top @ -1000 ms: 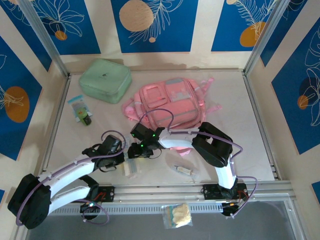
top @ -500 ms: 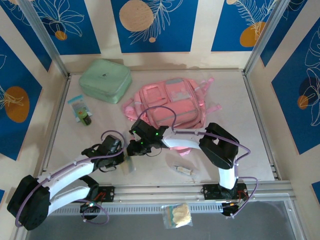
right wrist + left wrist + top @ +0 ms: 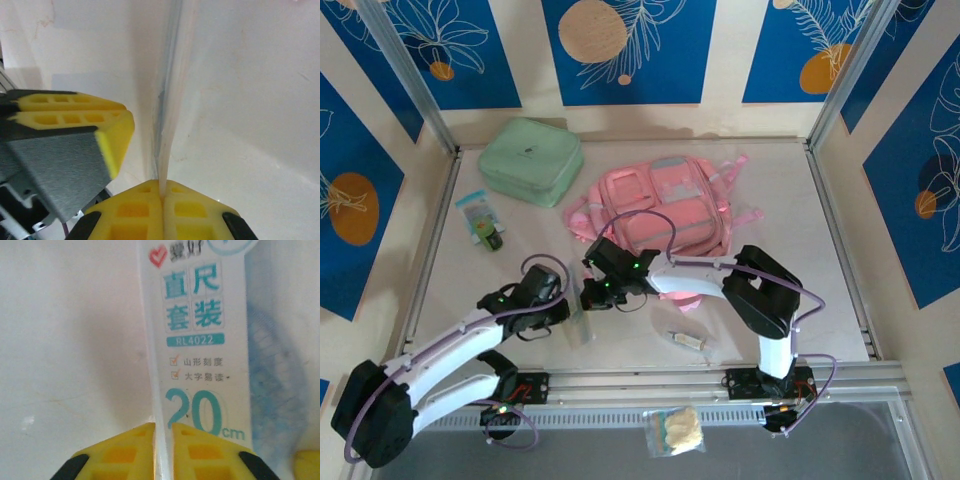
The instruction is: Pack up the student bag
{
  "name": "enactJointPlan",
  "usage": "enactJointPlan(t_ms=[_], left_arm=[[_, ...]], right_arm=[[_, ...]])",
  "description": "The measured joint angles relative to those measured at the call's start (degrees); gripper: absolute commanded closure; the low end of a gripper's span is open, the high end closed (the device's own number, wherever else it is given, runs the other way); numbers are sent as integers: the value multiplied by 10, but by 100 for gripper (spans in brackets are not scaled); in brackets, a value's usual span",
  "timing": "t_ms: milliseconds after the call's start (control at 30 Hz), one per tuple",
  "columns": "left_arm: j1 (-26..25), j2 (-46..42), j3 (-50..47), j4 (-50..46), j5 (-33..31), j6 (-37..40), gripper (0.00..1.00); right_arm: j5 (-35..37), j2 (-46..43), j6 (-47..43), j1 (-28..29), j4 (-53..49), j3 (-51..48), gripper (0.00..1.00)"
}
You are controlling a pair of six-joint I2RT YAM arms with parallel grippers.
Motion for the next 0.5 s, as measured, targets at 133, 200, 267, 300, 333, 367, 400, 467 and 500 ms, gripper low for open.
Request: enactJointPlan(t_ms=[133, 200, 267, 300, 333, 367, 400, 467, 500], left_arm=[[0, -40, 59, -41, -11, 38, 68], [1, -57, 87, -51, -11, 68, 65], [1, -63, 118, -60, -11, 97, 62], [1, -62, 136, -61, -10, 113, 60], [0, -59, 151, -61, -7, 129, 59], [1, -56, 163, -60, -3, 144, 57], [1, -49, 175, -57, 3, 160, 57], [0, -28, 197, -48, 19, 189, 55], [-1, -10, 209, -40, 29, 206, 54]], right_arm=[[13, -82, -1, -13, -13, -29, 100], [23, -136, -3, -27, -19, -49, 100], [32, -190, -5, -45, -30, -66, 100], [37, -214, -6, -56, -38, -72, 100], [41, -238, -9, -69, -51, -76, 100], [44, -256, -10, -80, -61, -79, 100], [49, -278, -14, -94, -73, -83, 100], [56, -320, -20, -122, -96, -96, 100], [57, -342, -24, -135, -108, -104, 100]])
